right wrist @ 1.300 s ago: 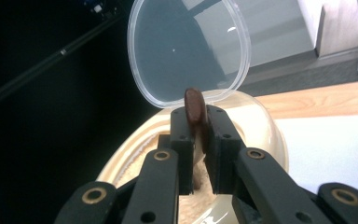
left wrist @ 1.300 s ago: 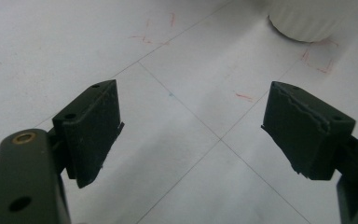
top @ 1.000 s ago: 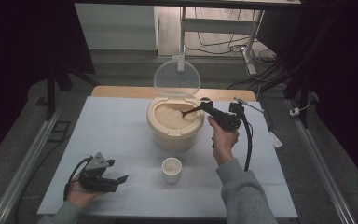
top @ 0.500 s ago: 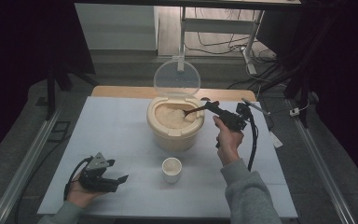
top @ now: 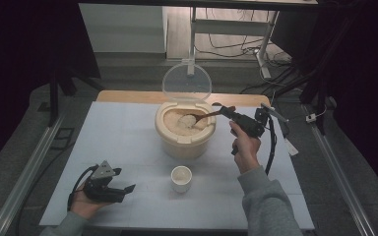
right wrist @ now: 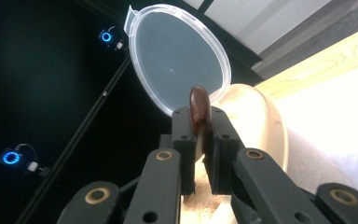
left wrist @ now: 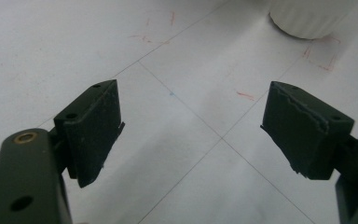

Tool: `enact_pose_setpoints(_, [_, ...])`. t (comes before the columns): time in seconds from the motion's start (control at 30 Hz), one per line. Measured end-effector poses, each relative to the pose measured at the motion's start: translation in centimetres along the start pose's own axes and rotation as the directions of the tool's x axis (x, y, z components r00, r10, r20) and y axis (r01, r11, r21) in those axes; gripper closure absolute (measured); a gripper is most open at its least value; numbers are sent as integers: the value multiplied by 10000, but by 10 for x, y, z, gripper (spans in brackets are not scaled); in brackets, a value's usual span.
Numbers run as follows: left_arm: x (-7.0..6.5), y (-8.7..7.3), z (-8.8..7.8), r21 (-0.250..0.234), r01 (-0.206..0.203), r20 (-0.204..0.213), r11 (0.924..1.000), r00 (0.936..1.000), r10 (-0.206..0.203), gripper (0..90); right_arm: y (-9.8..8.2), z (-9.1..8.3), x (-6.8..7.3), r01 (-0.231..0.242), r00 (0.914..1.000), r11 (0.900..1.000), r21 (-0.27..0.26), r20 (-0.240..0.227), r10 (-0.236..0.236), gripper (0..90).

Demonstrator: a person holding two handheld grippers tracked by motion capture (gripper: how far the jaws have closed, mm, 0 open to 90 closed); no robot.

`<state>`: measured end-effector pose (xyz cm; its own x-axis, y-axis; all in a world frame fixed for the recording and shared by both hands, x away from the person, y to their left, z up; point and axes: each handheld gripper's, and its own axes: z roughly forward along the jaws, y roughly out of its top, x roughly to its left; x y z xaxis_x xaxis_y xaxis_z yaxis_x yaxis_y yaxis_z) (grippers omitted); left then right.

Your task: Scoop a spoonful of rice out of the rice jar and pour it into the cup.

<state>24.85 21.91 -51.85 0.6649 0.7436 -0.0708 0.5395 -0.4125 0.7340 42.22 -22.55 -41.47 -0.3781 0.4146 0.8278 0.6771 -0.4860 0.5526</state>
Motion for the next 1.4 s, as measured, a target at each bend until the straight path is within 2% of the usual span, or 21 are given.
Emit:
enact_pose_setpoints(0.13, [0, 0, 0, 14, -21, -2, 10000, 10000, 21, 193, 2, -2, -1, -307, 9995, 9995, 61, -74, 308, 831])
enact_pose_setpoints(0.77, [1, 0, 0, 43, -50, 0, 10000, 10000, 50, 196, 4, -13, 1, -515, 9977, 9985, 174, -437, 522, 830])
enact_pose_setpoints(1.13, [1, 0, 0, 33, -39, -5, 10000, 10000, 39, 196, -2, -23, 1, -738, 9938, 9959, 527, -790, 778, 830])
enact_pose_setpoints(1.4, [0, 0, 0, 36, -36, -27, 10000, 10000, 36, 196, -11, -33, 6, -680, 9911, 9930, 963, -1074, 783, 830])
